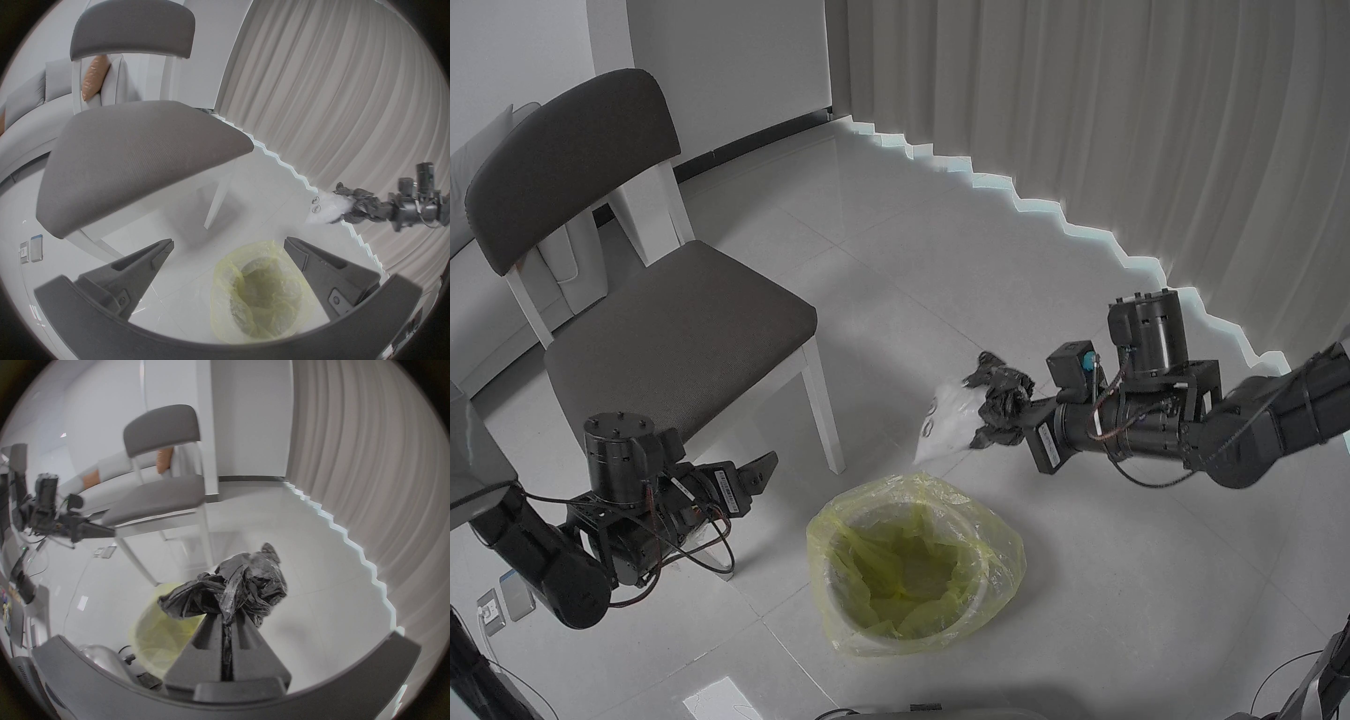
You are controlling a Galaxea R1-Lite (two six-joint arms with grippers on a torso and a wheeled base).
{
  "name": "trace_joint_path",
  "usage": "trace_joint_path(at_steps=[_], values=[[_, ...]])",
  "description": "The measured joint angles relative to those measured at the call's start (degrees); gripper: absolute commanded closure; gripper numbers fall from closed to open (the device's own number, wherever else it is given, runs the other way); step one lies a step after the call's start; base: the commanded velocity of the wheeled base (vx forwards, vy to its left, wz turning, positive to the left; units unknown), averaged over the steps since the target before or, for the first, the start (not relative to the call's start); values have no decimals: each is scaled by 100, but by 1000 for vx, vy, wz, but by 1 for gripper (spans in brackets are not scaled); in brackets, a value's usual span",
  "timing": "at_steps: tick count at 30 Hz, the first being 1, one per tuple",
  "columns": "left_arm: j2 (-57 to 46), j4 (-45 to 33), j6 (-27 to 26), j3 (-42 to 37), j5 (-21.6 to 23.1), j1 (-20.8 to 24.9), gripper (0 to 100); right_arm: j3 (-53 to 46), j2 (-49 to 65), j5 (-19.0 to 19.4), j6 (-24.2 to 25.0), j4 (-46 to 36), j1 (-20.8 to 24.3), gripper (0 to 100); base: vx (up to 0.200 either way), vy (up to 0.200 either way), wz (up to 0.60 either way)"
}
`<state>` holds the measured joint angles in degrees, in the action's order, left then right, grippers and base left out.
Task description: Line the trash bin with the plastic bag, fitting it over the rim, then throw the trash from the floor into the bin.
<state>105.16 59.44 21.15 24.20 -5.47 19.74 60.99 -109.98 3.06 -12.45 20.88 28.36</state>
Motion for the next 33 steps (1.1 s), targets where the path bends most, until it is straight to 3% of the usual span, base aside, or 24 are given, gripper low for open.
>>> trace_joint_path(at_steps=[12,33], values=[[-885,-429,-16,-17,28,-17,0,-788,-297,-5,44,167,1023,100,0,0,0],[-1268,-421,46,-232,272,-284,0,-429,-1964,117,44,588,1217,100,0,0,0]])
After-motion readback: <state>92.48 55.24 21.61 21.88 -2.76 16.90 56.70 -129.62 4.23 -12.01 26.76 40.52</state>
